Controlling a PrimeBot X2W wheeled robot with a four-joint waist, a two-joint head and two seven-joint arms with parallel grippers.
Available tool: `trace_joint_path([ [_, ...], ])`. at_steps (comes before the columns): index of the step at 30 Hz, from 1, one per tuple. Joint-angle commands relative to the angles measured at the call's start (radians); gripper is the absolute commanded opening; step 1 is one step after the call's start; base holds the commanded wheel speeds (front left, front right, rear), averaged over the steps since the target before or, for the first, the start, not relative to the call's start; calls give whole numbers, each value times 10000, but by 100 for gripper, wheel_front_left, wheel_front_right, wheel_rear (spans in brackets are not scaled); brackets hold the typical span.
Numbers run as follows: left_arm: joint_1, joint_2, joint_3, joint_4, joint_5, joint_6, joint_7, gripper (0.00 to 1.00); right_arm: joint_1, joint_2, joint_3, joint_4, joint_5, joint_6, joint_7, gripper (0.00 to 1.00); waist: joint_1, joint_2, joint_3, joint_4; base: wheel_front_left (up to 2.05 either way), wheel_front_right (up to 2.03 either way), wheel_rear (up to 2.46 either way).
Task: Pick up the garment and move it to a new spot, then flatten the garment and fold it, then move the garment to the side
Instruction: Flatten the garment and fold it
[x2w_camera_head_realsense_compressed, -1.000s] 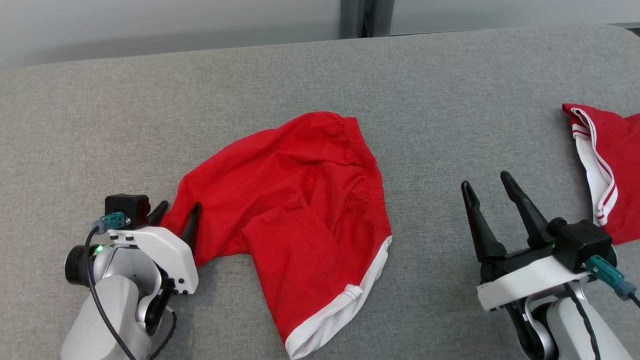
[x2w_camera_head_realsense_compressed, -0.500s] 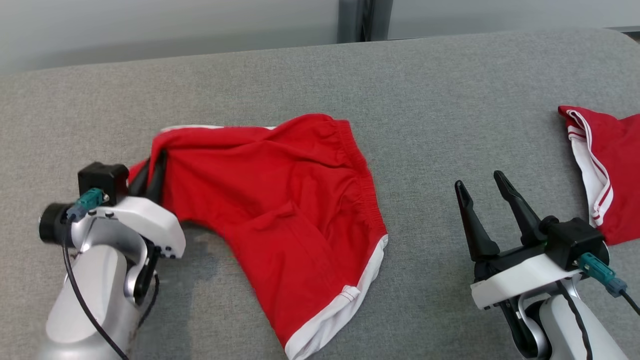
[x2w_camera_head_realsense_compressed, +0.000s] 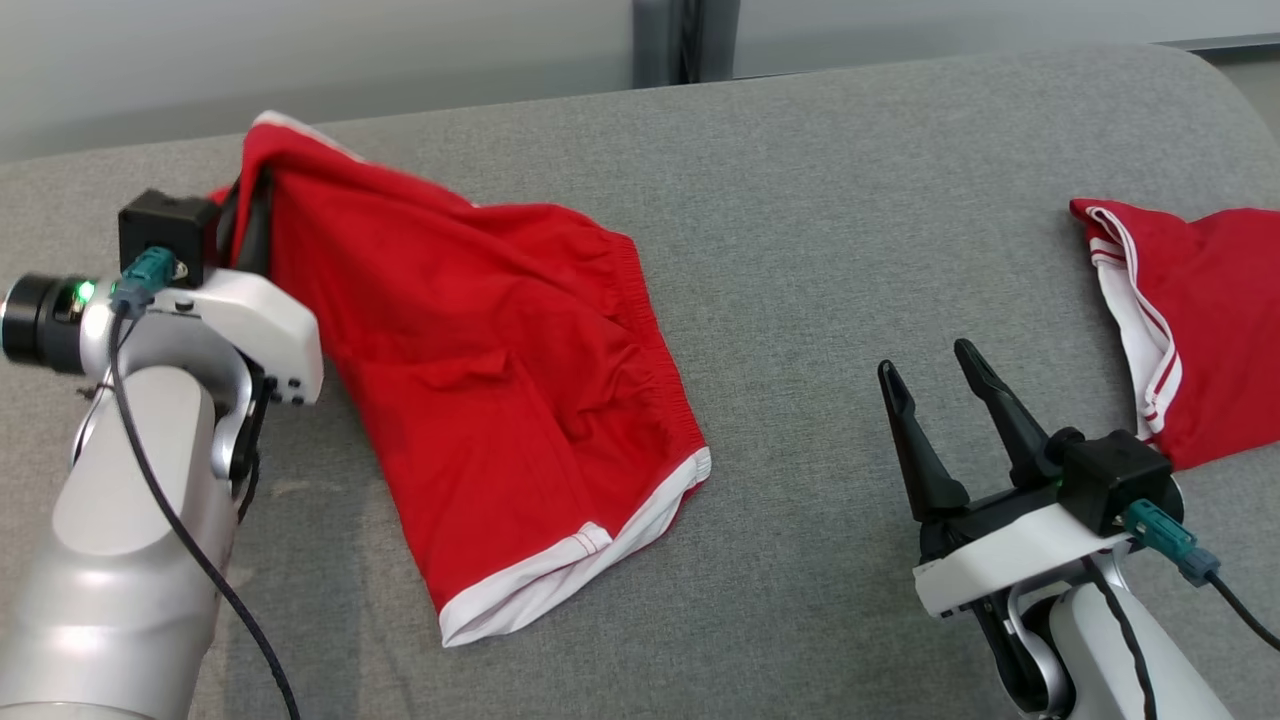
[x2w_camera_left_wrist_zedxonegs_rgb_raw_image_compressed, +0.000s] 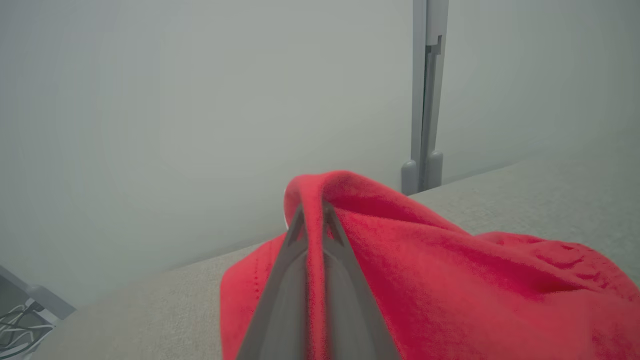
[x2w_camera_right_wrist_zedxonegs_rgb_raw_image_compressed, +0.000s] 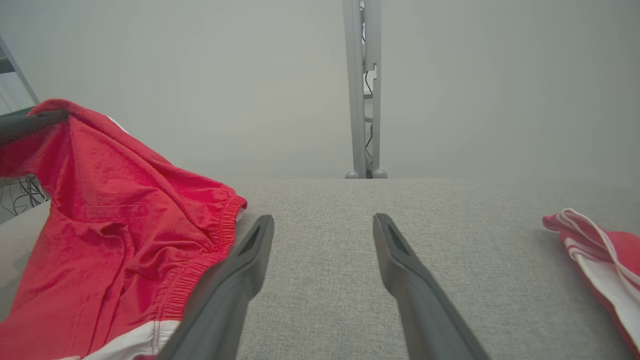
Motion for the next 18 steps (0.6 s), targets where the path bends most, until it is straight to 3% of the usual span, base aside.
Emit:
trace_joint_path([
  [1, -73, 86, -150, 502, 102, -113, 265, 100, -134, 28, 17, 82, 35, 1, -62, 100, 0, 0, -45, -81, 0, 0, 0],
  [6, -371, 63, 93, 1460, -263, -17, -235, 100, -36, 124, -61, 227, 43, 1, -110, 100, 0, 0, -253, 3, 0, 0, 0],
  [10, -155, -44, 255, 1244, -480, -8, -750, 100, 79, 64, -161, 205, 28, 1, -109, 100, 0, 0, -514, 272, 0, 0, 0],
  [14, 397, -192, 531, 441, -802, 78, -1045, 100, 307, 0, -302, 111, -10, 1, -115, 100, 0, 0, -855, 645, 0, 0, 0],
  [18, 1366, -437, 842, -1229, -1025, 132, -1139, 100, 530, -116, -575, -59, -58, 1, -115, 100, 0, 0, -1199, 1069, 0, 0, 0],
])
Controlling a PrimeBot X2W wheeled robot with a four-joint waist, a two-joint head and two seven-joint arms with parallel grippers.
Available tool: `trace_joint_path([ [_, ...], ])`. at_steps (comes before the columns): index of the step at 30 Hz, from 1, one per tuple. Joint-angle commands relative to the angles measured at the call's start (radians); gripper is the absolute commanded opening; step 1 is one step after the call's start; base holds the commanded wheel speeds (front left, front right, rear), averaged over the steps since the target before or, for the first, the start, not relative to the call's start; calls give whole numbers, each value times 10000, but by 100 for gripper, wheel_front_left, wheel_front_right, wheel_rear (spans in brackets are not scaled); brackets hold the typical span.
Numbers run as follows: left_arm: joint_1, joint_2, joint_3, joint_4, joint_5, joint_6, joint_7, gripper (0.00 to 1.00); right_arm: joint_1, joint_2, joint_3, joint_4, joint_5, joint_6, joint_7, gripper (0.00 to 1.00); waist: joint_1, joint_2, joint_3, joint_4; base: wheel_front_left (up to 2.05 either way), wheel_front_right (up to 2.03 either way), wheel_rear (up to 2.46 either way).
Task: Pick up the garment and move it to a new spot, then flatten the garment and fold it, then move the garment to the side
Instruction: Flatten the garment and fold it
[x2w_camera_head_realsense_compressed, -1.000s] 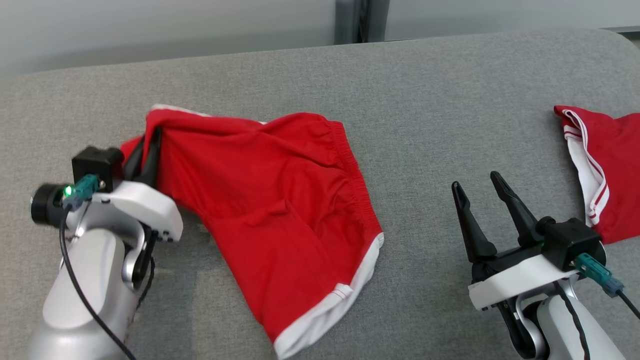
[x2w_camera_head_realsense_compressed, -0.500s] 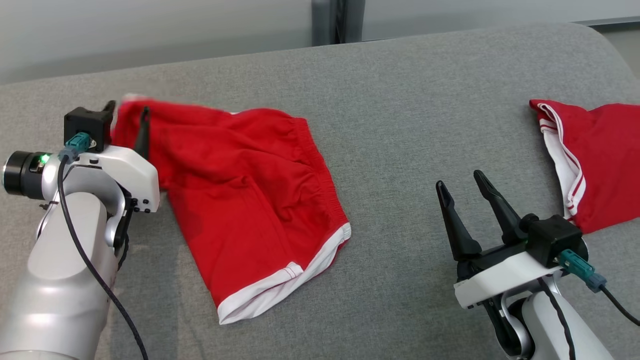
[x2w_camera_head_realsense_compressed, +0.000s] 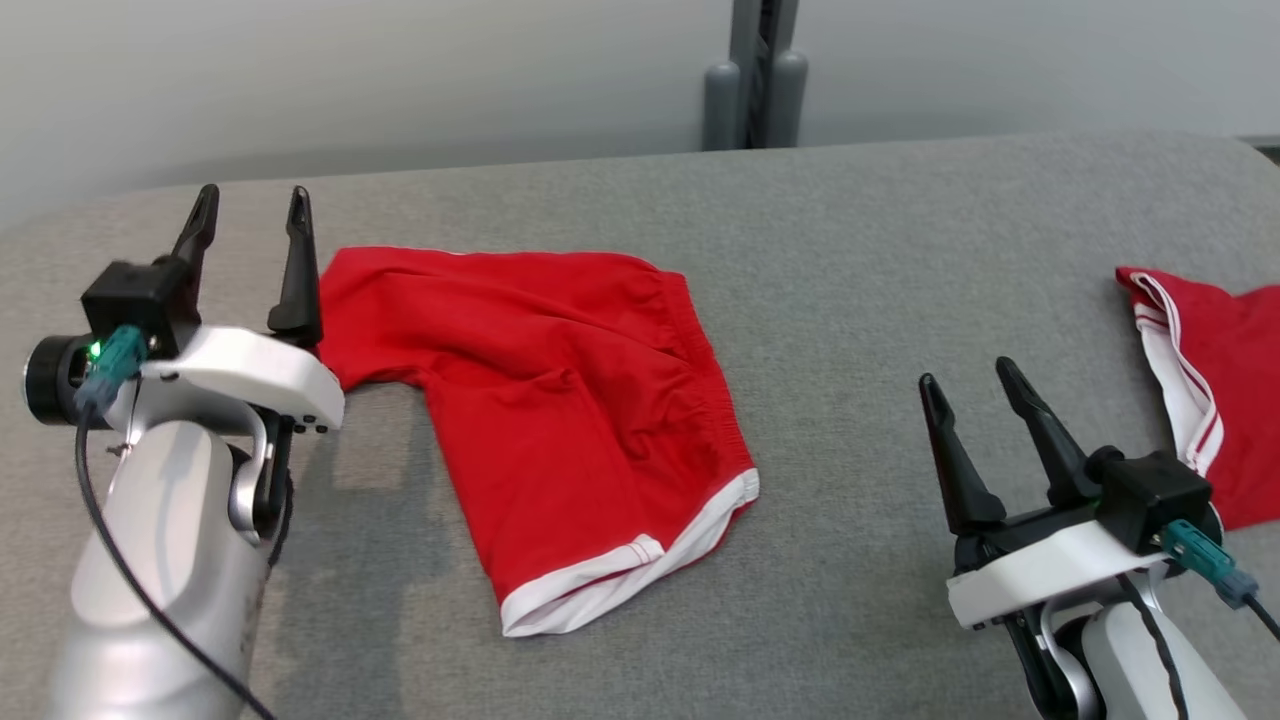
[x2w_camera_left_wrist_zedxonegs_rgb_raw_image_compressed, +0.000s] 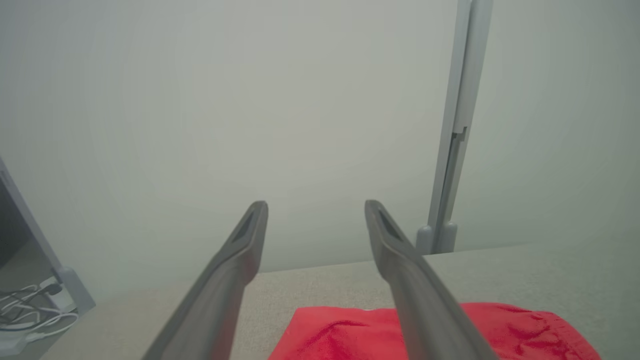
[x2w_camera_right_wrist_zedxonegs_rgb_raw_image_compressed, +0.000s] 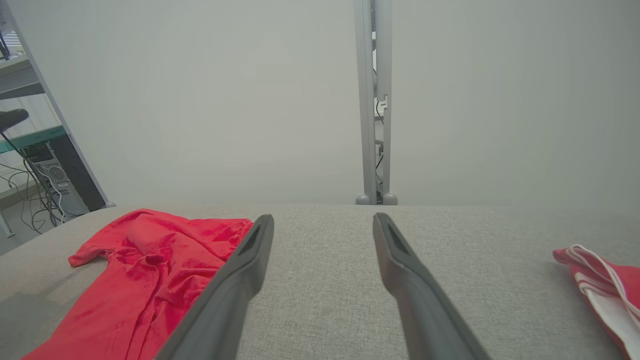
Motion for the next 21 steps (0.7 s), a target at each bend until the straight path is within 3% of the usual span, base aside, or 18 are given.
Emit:
trace_joint_path([
  [1, 582, -115, 198, -888, -107, 55, -38, 100, 184, -112, -130, -113, -66, 1, -61, 100, 0, 0, -345, 397, 0, 0, 0],
  [4, 1771, -379, 507, -2488, -68, 149, -39, 100, 389, -210, -297, -288, -118, 1, -62, 100, 0, 0, -562, 707, 0, 0, 0],
  [10, 3606, -937, 734, -4174, -50, 219, -41, 100, 672, -266, -438, -435, -190, 1, -50, 100, 0, 0, -881, 1049, 0, 0, 0],
  [15, 5039, -1346, 645, -5036, -93, 184, -43, 100, 879, -285, -486, -559, -280, 1, 56, 100, 0, 0, -1032, 1198, 0, 0, 0],
  [21, 5566, -1445, 424, -5288, -108, 166, -43, 100, 933, -293, -531, -649, -280, 1, 159, 100, 0, 0, -980, 1250, 0, 0, 0],
])
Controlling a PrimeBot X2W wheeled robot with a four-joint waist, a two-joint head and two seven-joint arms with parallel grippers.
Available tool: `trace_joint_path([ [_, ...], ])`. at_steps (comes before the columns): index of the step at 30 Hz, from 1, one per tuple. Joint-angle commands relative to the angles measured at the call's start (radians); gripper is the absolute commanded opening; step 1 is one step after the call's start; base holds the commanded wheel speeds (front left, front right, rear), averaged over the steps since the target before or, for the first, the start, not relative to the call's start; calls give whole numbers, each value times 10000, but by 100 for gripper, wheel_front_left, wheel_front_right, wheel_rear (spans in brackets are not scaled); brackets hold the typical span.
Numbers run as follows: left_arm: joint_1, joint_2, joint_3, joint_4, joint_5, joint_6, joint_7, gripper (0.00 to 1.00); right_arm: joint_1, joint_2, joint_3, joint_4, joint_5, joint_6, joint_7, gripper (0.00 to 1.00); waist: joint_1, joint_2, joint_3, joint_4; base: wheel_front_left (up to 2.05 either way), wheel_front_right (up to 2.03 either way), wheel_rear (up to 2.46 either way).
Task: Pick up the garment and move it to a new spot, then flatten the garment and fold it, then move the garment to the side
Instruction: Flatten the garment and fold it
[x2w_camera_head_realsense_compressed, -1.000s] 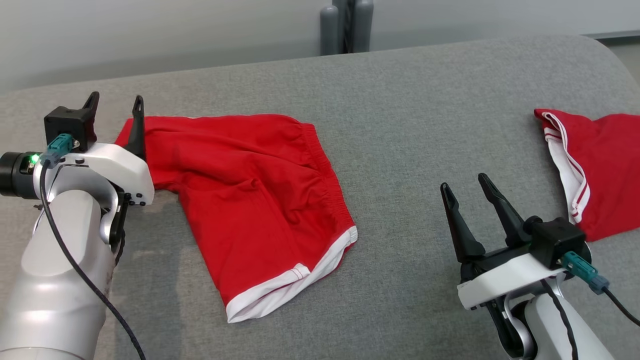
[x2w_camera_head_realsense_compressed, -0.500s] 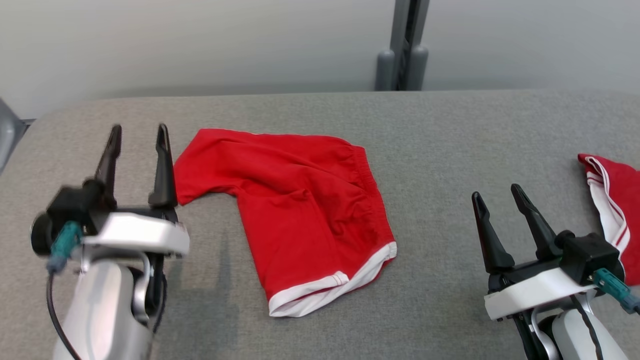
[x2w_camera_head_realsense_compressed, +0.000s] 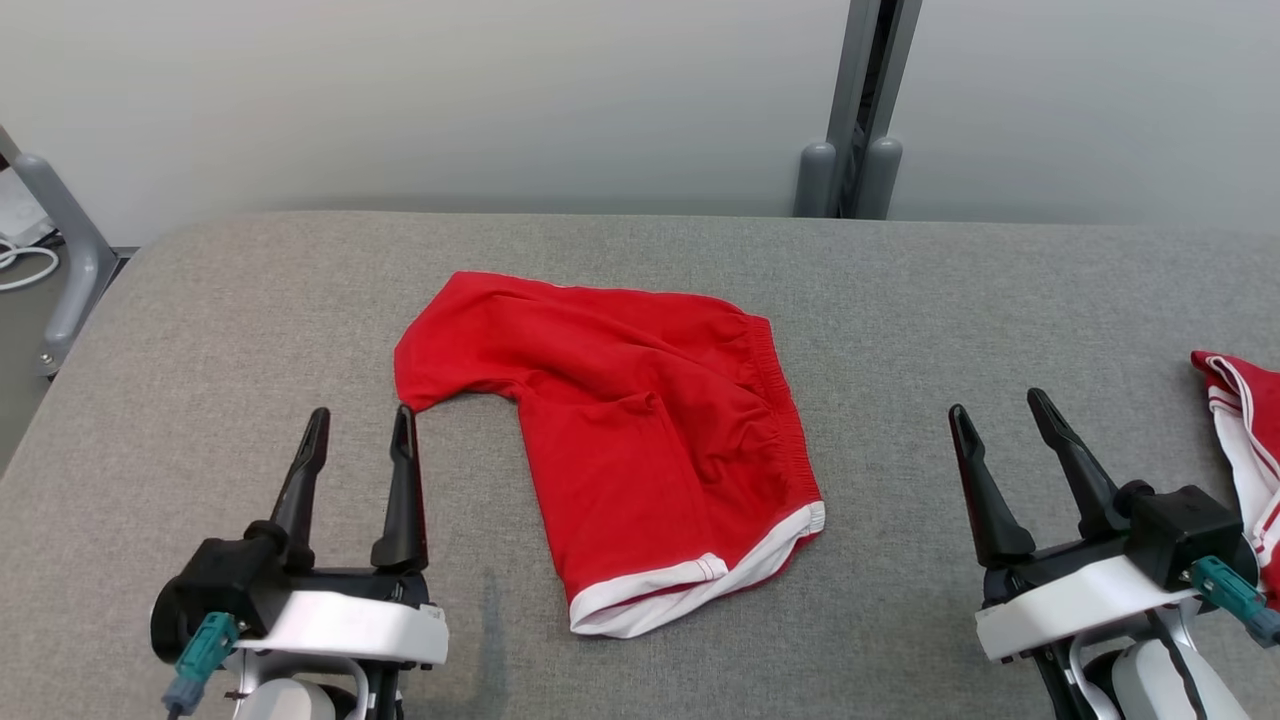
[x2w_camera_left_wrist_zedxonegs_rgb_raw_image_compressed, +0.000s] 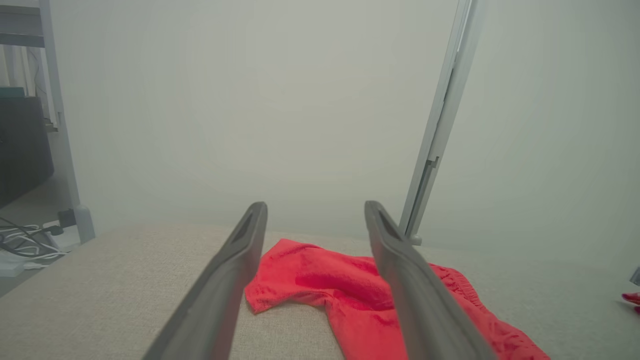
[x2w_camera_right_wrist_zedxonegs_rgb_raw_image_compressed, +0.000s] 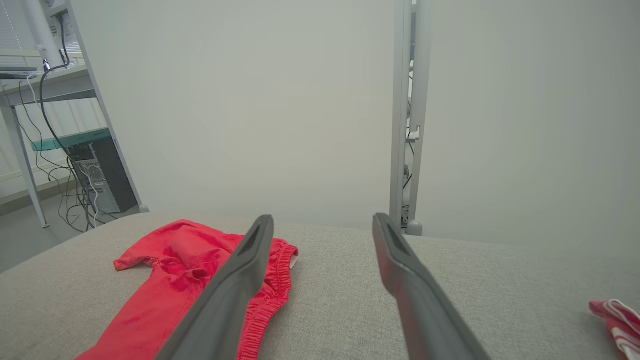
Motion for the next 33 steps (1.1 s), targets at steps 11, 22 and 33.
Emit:
trace_joint_path([
  [11, -614, 412, -2397, 1674, 2361, -860, 96, 100, -135, -53, -39, -93, -87, 1, 188, 100, 0, -1, 558, -405, 0, 0, 0],
  [22, -1868, 638, -4419, 2848, 3645, -1398, 896, 100, -413, 11, -68, -30, -167, 1, 185, 100, 0, -1, 1221, -790, 0, 0, 0],
  [33, -2576, 757, -4932, 3664, 4104, -1331, 1127, 100, -529, 61, -129, 119, -144, 1, 55, 100, 0, -1, 1525, -992, 0, 0, 0],
])
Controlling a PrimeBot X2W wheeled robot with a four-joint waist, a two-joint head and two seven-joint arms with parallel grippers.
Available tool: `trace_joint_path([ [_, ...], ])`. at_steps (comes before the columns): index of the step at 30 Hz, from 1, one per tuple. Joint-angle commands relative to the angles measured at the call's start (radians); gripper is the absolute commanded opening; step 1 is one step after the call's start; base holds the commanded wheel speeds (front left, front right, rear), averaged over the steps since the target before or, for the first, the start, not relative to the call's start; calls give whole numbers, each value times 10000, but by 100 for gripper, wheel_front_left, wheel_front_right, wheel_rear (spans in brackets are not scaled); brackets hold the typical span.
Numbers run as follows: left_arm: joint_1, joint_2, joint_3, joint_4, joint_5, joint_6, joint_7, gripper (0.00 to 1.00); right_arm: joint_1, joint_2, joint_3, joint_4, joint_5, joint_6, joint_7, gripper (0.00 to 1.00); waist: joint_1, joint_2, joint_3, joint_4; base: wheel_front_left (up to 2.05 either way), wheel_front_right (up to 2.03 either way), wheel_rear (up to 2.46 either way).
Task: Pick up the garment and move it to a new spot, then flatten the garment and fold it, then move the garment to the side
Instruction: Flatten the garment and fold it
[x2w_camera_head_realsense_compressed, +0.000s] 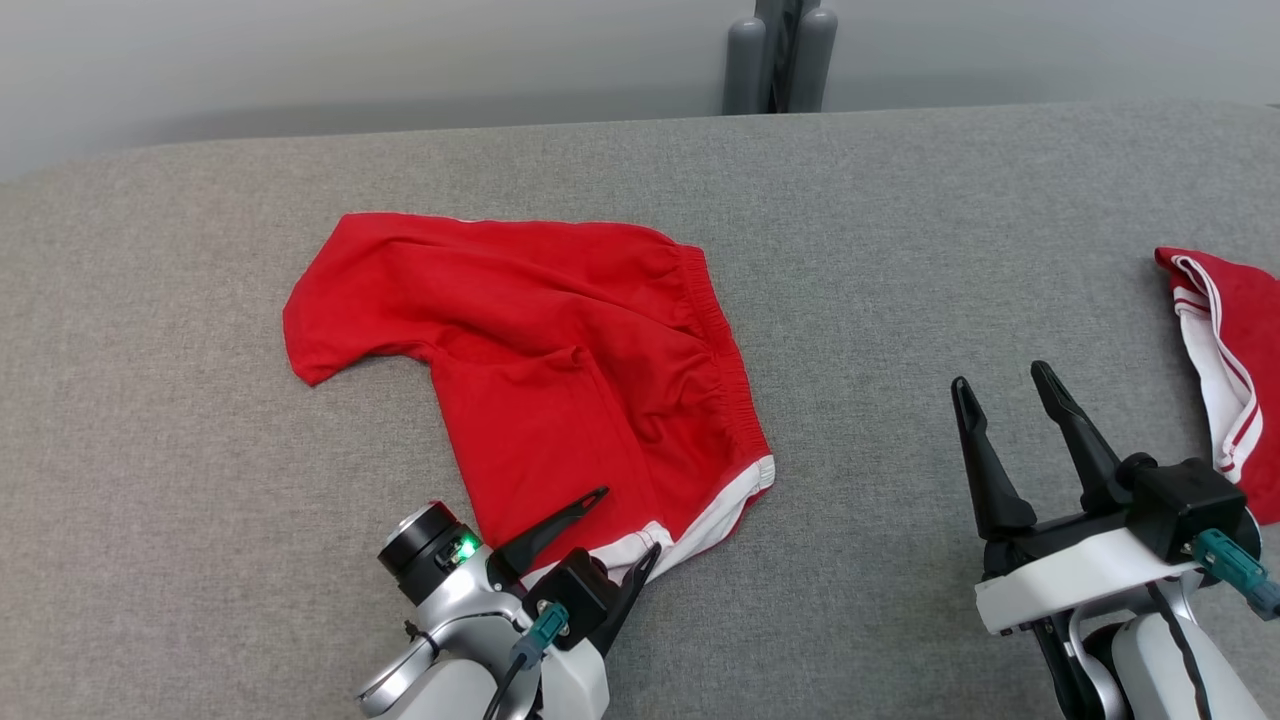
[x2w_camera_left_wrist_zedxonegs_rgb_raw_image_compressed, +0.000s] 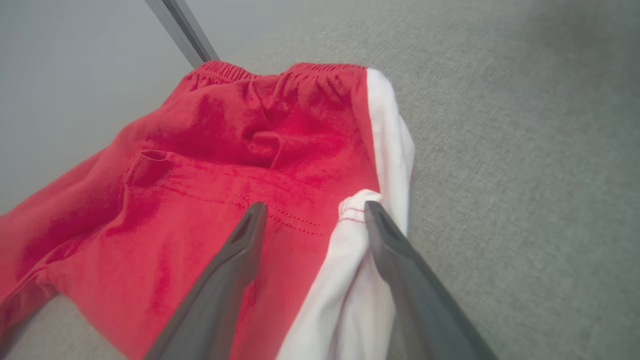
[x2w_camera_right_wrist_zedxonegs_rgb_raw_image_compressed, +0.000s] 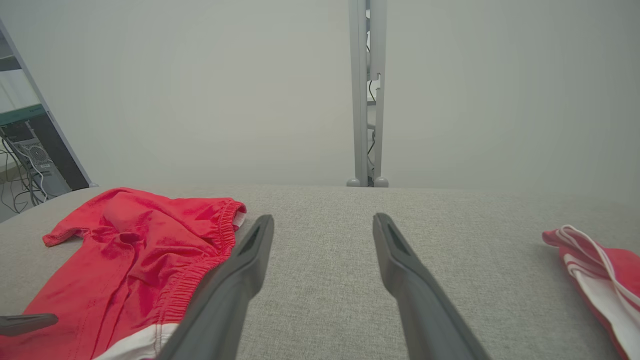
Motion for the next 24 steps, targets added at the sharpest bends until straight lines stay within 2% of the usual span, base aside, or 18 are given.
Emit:
trace_joint_path([
  [1, -204, 95, -41, 76, 125, 34, 10, 100, -117, -12, -22, 42, -41, 1, -73, 100, 0, -1, 25, -9, 0, 0, 0],
  [13, -551, 223, -581, 418, 99, -7, 107, 100, -212, 22, 19, 204, -71, 1, -146, 100, 0, -1, 107, -10, 0, 0, 0],
  [14, -554, 220, -593, 450, 70, -10, 161, 91, -219, 25, 26, 214, -75, 1, -148, 100, 0, -1, 111, -10, 0, 0, 0],
  [15, -569, 220, -610, 472, 34, -18, 196, 43, -228, 25, 32, 227, -77, 1, -147, 100, 0, -1, 119, -11, 0, 0, 0],
  [16, -588, 213, -633, 493, 11, -25, 205, 0, -236, 28, 40, 236, -78, 1, -142, 100, 0, -1, 129, -12, 0, 0, 0],
  [24, -467, 46, -392, 454, -544, 89, -75, 0, -173, -19, 92, 354, -44, 1, -140, 100, 0, -1, 38, 54, 0, 0, 0],
])
